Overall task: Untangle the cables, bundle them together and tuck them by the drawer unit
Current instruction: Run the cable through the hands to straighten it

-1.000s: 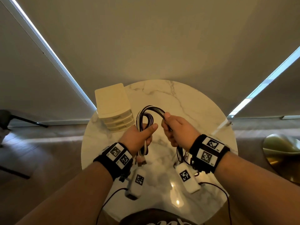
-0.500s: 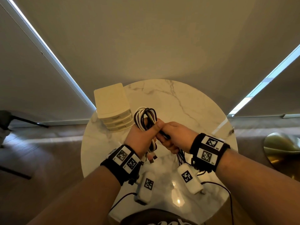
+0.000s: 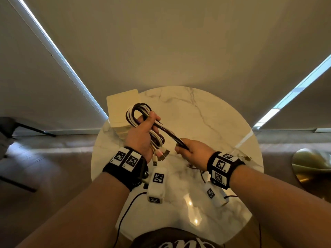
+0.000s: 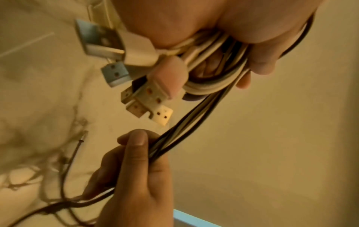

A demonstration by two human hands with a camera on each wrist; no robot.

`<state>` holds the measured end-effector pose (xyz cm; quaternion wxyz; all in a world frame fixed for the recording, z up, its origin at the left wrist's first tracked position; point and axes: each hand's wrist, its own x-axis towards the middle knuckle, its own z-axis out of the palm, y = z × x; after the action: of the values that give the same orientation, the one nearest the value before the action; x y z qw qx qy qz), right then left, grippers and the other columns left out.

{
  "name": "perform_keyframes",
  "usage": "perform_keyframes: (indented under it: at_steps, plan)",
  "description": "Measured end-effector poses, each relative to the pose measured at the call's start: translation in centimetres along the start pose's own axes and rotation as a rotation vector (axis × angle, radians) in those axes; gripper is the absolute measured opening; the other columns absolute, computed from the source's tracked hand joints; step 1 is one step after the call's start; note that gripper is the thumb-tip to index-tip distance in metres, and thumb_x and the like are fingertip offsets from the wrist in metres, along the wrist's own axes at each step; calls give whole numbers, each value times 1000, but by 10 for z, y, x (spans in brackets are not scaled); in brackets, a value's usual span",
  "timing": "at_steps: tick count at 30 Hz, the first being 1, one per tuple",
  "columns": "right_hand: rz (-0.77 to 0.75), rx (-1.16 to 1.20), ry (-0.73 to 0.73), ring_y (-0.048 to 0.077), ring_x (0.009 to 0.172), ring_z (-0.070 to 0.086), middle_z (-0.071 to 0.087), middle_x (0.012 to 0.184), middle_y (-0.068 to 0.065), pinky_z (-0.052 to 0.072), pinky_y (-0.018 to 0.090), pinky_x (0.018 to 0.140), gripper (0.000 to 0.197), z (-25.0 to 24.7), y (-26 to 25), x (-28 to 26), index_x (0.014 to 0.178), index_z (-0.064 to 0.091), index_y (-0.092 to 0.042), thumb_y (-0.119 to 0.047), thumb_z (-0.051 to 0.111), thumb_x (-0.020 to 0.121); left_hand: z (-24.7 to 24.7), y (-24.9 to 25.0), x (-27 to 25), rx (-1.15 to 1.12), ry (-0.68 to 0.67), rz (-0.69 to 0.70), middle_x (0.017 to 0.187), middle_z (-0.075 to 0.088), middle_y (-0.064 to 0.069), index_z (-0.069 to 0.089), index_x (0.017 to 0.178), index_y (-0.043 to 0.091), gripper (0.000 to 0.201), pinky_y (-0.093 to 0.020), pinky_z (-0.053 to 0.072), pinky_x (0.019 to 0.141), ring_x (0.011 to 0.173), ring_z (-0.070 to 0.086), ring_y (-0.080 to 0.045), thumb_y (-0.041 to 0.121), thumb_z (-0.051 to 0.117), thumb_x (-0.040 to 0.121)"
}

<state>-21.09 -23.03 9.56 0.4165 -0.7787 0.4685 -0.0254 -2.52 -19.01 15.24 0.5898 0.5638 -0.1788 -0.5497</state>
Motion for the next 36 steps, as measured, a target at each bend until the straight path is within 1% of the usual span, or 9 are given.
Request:
perform_keyframes:
  at_steps: [3, 5, 9, 14, 18, 23, 29, 32, 36]
  plan:
    - [67, -184, -127, 18, 79, 68, 70, 86, -5, 57, 43, 81, 29, -1, 6, 8, 101, 56, -32, -59, 45, 101, 0, -8, -3, 95, 8, -11, 66, 54, -6, 69, 70, 25, 34, -31, 39, 54, 48, 45, -22, 46, 66, 96]
    - [58, -198, -209, 13, 96, 67, 70, 105, -13, 54, 39, 93, 36, -8, 3, 8, 123, 56, -39, -63, 52, 97, -4, -10, -4, 200, -5, -10, 76, 57, -14, 73, 70, 23, 37, -33, 43, 51, 51, 46, -25, 52, 67, 94]
    - [-109, 281, 41, 5, 121, 61, 64, 134, -10, 46, 31, 106, 62, -35, -33, 2, 152, 37, -42, -36, 64, 96, -8, -10, -11, 585, -24, 41, 57, 58, -8, 73, 71, 15, 44, -37, 51, 45, 47, 55, -26, 54, 68, 91]
    - [-222, -23, 185, 15, 77, 69, 76, 96, 0, 56, 33, 70, 74, -44, -87, -1, 155, 22, -51, -32, 58, 93, -1, -16, -10, 915, -74, 171, 61, 68, 3, 68, 67, 19, 19, -31, 45, 52, 55, 61, -15, 13, 64, 84]
    - [-128, -273, 244, 30, 86, 68, 70, 96, 5, 47, 33, 63, 71, -42, -90, 3, 157, 24, -47, -27, 51, 94, 3, -16, -14, 972, -106, 203, 70, 71, -2, 69, 78, 15, 7, -45, 59, 66, 69, 69, -20, 15, 65, 83]
    - [-140, -499, 229, 30, 81, 63, 68, 96, 6, 41, 32, 64, 49, -45, -87, 8, 140, 43, -37, -23, 52, 95, 4, -17, -15, 994, -138, 236, 71, 71, -6, 68, 79, 16, 16, -48, 60, 69, 69, 69, -25, 30, 68, 86]
    - [-341, -631, 189, 32, 85, 64, 68, 94, 8, 40, 34, 64, 50, -56, -69, 10, 142, 44, -27, -22, 56, 94, 0, -13, -14, 914, -261, 130, 67, 72, -1, 69, 84, 21, 15, -21, 48, 50, 52, 62, -6, 31, 81, 82]
    - [-466, -686, 334, 31, 88, 63, 67, 98, 5, 52, 37, 58, 37, -55, -64, 5, 115, 63, -20, -30, 51, 81, 2, -17, -16, 922, -312, 101, 61, 68, 3, 67, 75, 19, 18, -20, 45, 51, 50, 59, -6, 29, 80, 84]
    - [-395, -778, 485, 27, 77, 63, 65, 79, -1, 38, 27, 52, 18, -54, -62, 3, 81, 67, -19, -37, 66, 83, 6, -23, -20, 926, -279, 108, 57, 65, 6, 65, 69, 20, 23, -15, 39, 47, 48, 55, -2, 31, 76, 86]
